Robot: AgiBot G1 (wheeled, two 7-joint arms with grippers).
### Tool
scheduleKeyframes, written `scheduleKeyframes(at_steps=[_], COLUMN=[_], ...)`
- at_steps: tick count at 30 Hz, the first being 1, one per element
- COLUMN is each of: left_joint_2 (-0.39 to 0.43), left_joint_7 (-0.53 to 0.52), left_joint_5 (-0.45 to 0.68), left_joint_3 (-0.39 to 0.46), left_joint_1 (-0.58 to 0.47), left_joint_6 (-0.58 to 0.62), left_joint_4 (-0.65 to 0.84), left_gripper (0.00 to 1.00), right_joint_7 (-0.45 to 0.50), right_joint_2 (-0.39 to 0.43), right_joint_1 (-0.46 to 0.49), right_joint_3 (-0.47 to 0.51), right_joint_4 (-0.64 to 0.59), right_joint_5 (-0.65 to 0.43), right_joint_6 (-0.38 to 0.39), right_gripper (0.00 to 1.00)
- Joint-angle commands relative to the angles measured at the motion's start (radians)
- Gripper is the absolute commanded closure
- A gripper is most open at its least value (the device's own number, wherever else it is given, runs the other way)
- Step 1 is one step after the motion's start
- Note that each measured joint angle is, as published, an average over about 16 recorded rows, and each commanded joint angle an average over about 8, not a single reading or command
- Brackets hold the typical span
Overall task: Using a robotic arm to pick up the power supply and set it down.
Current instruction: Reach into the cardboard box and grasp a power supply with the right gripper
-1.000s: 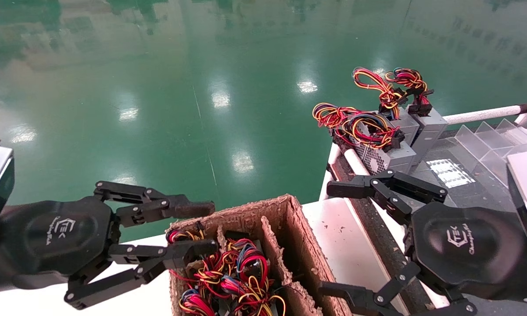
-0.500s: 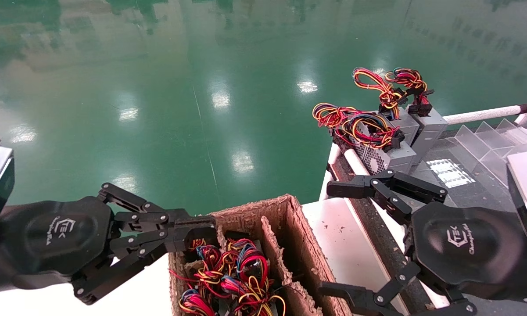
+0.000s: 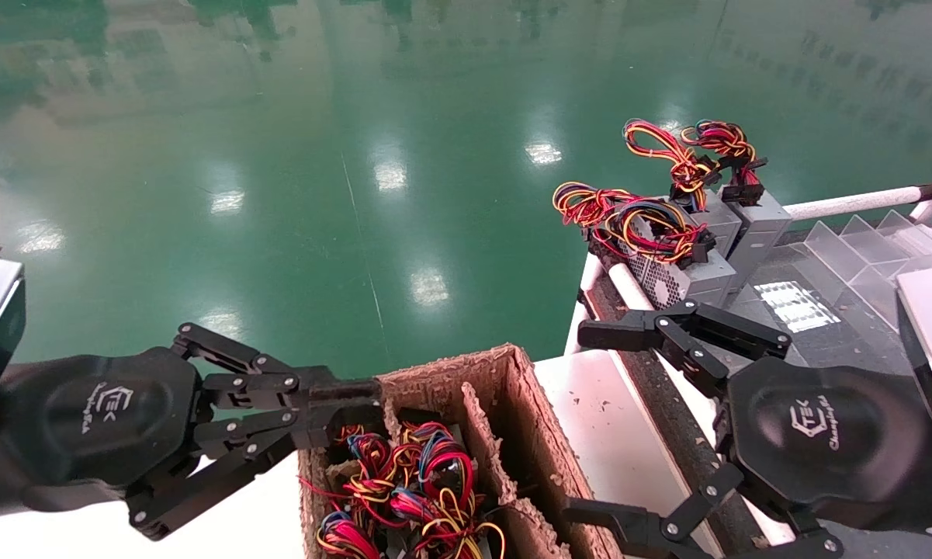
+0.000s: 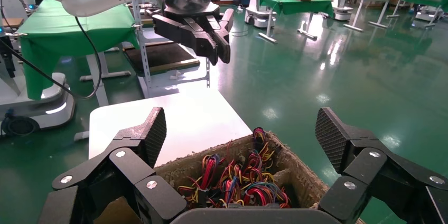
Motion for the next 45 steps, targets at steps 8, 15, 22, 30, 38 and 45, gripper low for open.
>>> scheduleKeyframes(at_steps=[8,15,22,30,38,45], left_joint_2=[0.000,0.000,0.000,0.000,0.000,0.000], left_joint_7=[0.000,0.000,0.000,0.001,0.001,0.001], left_joint_5=[0.000,0.000,0.000,-0.001,-0.001,-0.001], left_joint_3=[0.000,0.001,0.001,0.001,0.001,0.002], left_joint_1=[0.000,0.000,0.000,-0.001,-0.001,-0.001], left_joint_6=[0.000,0.000,0.000,0.000,0.000,0.000], left_joint_4=[0.000,0.001,0.001,0.001,0.001,0.001], left_gripper=[0.00,0.00,0.00,0.00,0.00,0.00], right_joint_7=[-0.002,0.034,0.098,0.125,0.089,0.060], right_joint_2=[0.005,-0.007,-0.062,-0.191,-0.283,-0.307], right_joint_1=[-0.010,-0.019,-0.018,-0.013,0.009,0.006], right_joint_3=[-0.007,-0.053,-0.140,-0.242,-0.285,-0.283], right_joint_4=[-0.004,0.002,0.005,-0.065,-0.166,-0.209], right_joint_5=[-0.017,-0.077,-0.185,-0.315,-0.392,-0.393], right_joint_6=[0.003,0.006,0.015,0.047,0.080,0.097], right_gripper=[0.00,0.00,0.00,0.24,1.00,1.00])
